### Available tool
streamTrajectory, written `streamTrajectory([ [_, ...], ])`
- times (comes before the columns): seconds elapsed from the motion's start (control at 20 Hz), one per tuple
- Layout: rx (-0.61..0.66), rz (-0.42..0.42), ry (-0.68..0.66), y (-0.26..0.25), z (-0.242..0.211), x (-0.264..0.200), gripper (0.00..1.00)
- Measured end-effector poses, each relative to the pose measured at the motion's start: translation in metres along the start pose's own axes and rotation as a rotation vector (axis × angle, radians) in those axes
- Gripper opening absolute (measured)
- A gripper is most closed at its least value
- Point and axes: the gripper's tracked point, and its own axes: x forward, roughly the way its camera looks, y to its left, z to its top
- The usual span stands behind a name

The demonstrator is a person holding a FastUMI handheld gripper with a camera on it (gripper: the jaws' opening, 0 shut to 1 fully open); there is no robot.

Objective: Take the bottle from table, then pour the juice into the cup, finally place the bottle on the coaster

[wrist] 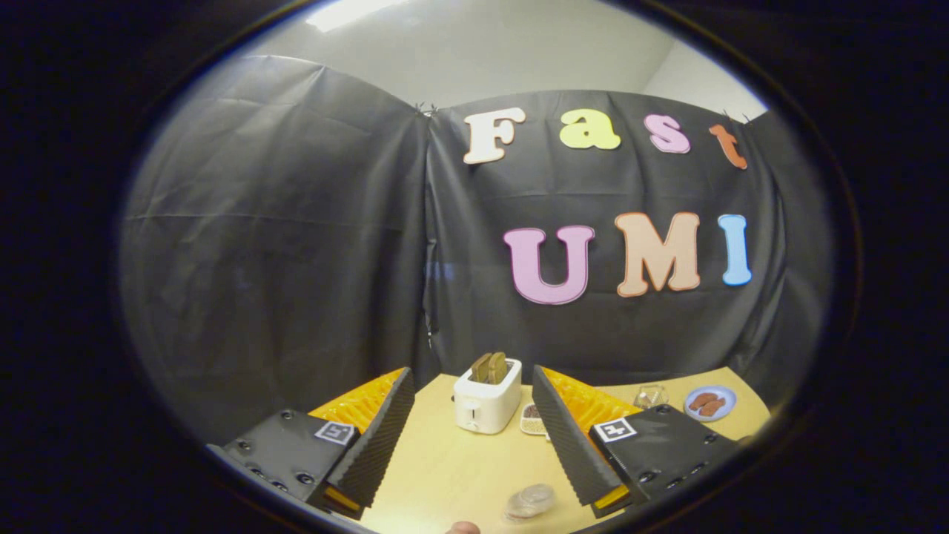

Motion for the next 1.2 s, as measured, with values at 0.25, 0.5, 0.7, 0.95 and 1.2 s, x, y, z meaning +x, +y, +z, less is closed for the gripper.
streamTrajectory([
  [0.25, 0.013, -0.046, 0.114, -0.015, -0.055, -0.002, 1.00],
  [0.5, 0.025, -0.110, 0.253, -0.032, -0.124, -0.005, 1.00],
  [0.7, 0.007, -0.141, 0.358, -0.044, -0.171, -0.009, 1.00],
  [0.95, 0.002, -0.177, 0.350, -0.058, -0.186, -0.001, 1.00],
  [1.2, 0.014, -0.193, 0.326, -0.066, -0.180, 0.009, 1.00],
])
